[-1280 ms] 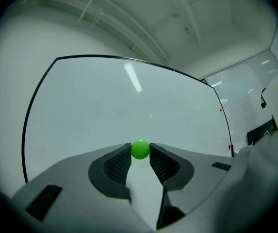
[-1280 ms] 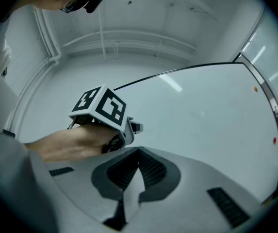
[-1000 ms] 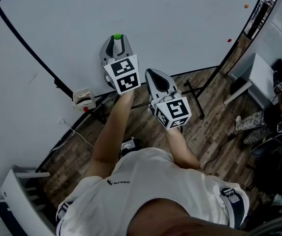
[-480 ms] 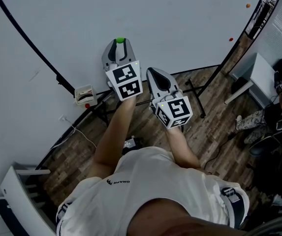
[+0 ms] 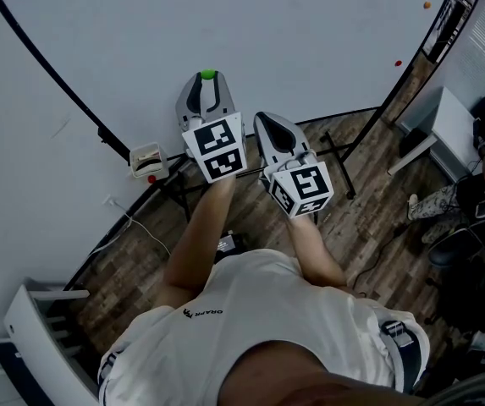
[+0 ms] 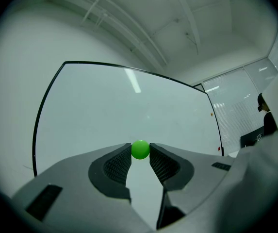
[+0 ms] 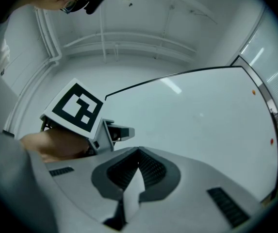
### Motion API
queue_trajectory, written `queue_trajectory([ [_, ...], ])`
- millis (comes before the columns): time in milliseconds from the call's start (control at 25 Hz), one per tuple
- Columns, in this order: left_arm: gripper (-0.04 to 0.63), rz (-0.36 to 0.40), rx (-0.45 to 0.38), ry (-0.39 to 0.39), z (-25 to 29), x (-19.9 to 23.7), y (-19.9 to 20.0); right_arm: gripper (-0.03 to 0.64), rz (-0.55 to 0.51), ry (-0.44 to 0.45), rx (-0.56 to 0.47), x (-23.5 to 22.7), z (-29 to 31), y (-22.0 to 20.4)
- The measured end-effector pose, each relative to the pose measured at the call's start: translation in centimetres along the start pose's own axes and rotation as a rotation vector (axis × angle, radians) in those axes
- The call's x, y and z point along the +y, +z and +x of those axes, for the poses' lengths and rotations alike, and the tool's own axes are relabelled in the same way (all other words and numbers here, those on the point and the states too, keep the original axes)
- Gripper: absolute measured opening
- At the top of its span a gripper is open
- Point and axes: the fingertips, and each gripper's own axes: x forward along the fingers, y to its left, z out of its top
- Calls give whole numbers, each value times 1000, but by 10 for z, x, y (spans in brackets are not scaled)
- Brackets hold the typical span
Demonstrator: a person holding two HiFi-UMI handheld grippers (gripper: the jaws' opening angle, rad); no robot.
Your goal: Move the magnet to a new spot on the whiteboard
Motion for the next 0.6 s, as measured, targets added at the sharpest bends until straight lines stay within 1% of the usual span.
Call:
queue_trajectory([
  [600,120,-9,-20,-27,-28,-10,-1,14,-7,-3,-15,0,-3,7],
])
